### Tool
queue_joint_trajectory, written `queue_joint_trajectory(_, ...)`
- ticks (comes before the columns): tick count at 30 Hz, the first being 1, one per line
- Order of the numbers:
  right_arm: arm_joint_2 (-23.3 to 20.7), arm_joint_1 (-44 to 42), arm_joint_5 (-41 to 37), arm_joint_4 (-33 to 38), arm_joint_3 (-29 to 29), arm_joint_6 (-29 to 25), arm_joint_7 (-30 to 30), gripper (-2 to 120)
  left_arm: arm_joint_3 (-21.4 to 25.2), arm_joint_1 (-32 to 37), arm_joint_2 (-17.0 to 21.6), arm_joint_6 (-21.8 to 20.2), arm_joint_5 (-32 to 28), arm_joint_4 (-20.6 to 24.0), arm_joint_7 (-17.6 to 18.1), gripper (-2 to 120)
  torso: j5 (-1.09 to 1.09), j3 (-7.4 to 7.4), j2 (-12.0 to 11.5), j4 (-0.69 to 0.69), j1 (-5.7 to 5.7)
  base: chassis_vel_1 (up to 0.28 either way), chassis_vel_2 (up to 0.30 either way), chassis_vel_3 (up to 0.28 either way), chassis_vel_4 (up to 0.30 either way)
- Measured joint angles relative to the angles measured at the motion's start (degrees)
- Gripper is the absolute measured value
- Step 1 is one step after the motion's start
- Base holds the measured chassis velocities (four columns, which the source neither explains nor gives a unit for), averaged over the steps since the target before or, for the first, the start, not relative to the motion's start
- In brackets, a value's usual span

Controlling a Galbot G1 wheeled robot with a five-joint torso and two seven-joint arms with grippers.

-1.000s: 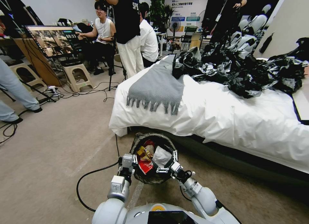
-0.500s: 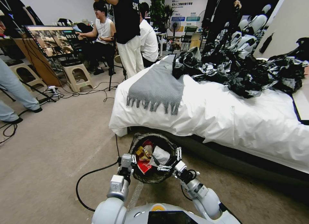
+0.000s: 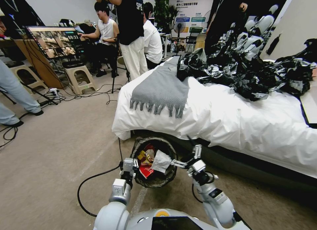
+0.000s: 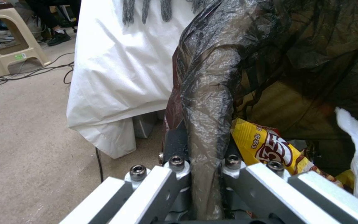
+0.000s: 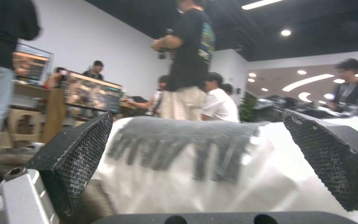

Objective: Pick up the trash bin, then pick up the garbage from the floor and place it into the trash bin.

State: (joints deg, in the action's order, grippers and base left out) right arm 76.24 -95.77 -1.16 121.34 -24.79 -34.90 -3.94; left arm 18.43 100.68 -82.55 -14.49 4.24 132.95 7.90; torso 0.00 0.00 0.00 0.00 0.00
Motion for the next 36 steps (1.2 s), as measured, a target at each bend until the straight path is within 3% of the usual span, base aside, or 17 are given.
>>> queue_joint_trajectory(16,0.9,1.6,-0.2,-2.2,0.1,0.8,1.5,100,-0.1,0.9,0.3,-0.1,0.1,1.6,0.0,0,0.00,0.00,0.0,0.01,0.00,0.010,0.011,0.016,0.013)
queue_joint_trajectory(36,1.1,2.2,-0.6,-3.0,0.1,1.1,2.1,100,0.0,1.4,0.0,0.0,0.3,2.3,0.0,0,0.00,0.00,0.0,0.01,0.00,0.106,0.098,0.103,0.099)
